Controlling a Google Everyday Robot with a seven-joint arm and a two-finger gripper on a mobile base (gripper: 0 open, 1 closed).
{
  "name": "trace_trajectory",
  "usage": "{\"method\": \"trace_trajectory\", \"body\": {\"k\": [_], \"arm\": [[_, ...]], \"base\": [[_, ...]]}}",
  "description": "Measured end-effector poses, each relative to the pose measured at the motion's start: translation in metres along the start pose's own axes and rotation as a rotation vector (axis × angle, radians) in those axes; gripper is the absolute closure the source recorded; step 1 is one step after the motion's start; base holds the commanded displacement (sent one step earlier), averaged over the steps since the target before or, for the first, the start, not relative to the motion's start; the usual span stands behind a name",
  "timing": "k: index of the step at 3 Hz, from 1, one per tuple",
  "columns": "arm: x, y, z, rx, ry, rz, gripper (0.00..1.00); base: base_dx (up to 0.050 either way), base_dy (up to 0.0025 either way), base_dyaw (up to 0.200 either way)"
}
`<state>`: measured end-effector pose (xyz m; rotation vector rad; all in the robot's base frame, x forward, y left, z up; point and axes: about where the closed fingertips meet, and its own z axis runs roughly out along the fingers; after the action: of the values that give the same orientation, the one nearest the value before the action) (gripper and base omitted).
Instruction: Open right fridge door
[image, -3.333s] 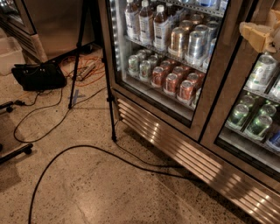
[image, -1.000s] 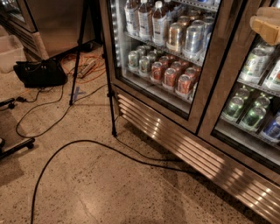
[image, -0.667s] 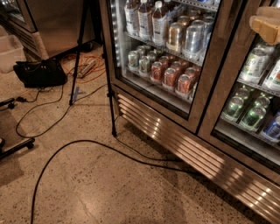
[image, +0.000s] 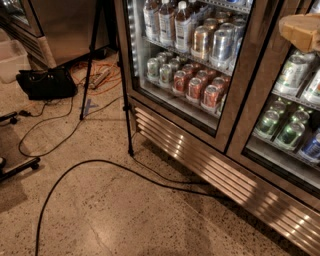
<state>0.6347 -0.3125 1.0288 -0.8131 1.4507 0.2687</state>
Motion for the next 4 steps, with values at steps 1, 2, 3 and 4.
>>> {"method": "trace_trajectory", "body": {"k": [1, 2, 3, 4], "arm": [[0.002, 0.015, -0.002, 0.03, 0.018, -0.008, 1.0], [0.005, 0.039, -0.005, 0.08, 0.03, 0.009, 1.0], [0.011, 0.046, -0.002, 0.08, 0.038, 0.02, 0.85], [0.011, 0.046, -0.001, 0.079, 0.037, 0.019, 0.62]], "base": [[0.0, 0.0, 0.0], [0.0, 0.0, 0.0], [0.0, 0.0, 0.0], [0.0, 0.0, 0.0]]}}
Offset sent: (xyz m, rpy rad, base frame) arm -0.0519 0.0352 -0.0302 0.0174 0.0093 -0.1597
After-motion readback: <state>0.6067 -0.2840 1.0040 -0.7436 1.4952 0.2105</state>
